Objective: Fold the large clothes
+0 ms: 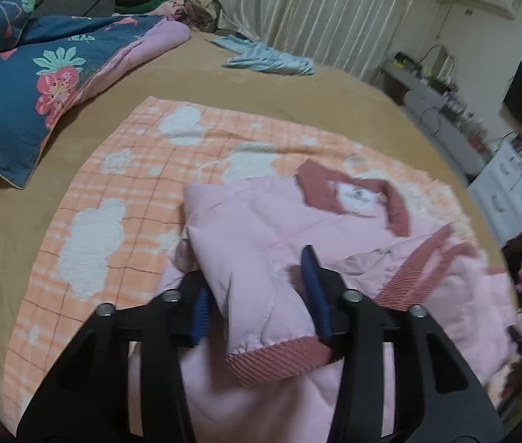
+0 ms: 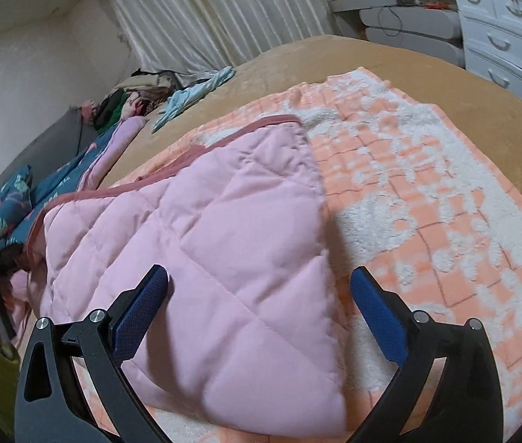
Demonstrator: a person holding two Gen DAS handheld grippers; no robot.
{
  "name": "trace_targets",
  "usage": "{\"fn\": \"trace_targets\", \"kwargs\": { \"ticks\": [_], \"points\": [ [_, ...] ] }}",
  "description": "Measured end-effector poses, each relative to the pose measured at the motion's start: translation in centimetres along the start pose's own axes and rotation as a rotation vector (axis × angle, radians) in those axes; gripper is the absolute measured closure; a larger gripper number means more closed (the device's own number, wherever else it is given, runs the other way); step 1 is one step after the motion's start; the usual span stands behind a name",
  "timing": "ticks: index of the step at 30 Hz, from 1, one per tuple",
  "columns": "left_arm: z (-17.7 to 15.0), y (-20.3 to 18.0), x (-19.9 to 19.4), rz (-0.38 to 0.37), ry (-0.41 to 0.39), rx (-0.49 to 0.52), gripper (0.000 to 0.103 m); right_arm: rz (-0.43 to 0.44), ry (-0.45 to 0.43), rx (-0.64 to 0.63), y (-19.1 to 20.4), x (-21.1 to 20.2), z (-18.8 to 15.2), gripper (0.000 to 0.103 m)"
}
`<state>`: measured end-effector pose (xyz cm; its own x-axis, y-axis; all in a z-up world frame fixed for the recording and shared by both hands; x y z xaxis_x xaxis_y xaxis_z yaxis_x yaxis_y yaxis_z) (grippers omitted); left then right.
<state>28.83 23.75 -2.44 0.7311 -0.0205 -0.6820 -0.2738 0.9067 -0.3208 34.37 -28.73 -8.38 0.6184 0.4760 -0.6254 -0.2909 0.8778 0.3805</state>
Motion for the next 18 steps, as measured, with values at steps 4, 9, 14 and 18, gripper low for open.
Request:
{"fn": "trace_targets", "kwargs": {
  "ticks": [4, 9, 14, 18],
  "points": [
    [0.4, -1.1, -2.7, -0.068, -0.049, 0.005, 0.018, -0.002, -0.010, -0.040, 1.3, -0.4, -0.1, 0.004],
    [0.7, -1.1, -6.3, 0.038, -0.169, 0.121, 0.013, -0.035, -0.010, -0.106, 2.3, -0.2, 0.1, 0.004],
    [-3.4, 3.6, -3.8, 0.153, -0.102, 0.124, 0.012, -0.066, -0.029, -0.145, 2.4, -0.3, -0.3, 0.005],
    [-6.3, 5.7, -1.9, 0.111, -0.047, 0.086, 0.011, -0.103, -0.055, -0.167, 2.6, -0.7, -0.5, 0.018]
  ]
}}
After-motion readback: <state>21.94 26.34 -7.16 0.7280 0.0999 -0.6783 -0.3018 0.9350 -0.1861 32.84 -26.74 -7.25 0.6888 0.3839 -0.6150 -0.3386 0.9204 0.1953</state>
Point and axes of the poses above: each gripper's, at about its wrist camera, not at the fingertips, and x roughly the way its jaws point, y to its left, z to its top, the point moved 4 cm from there along x, roughly the way its jaws point, and after that the axes turned 2 degrees about -x, right-handed, at the moved point
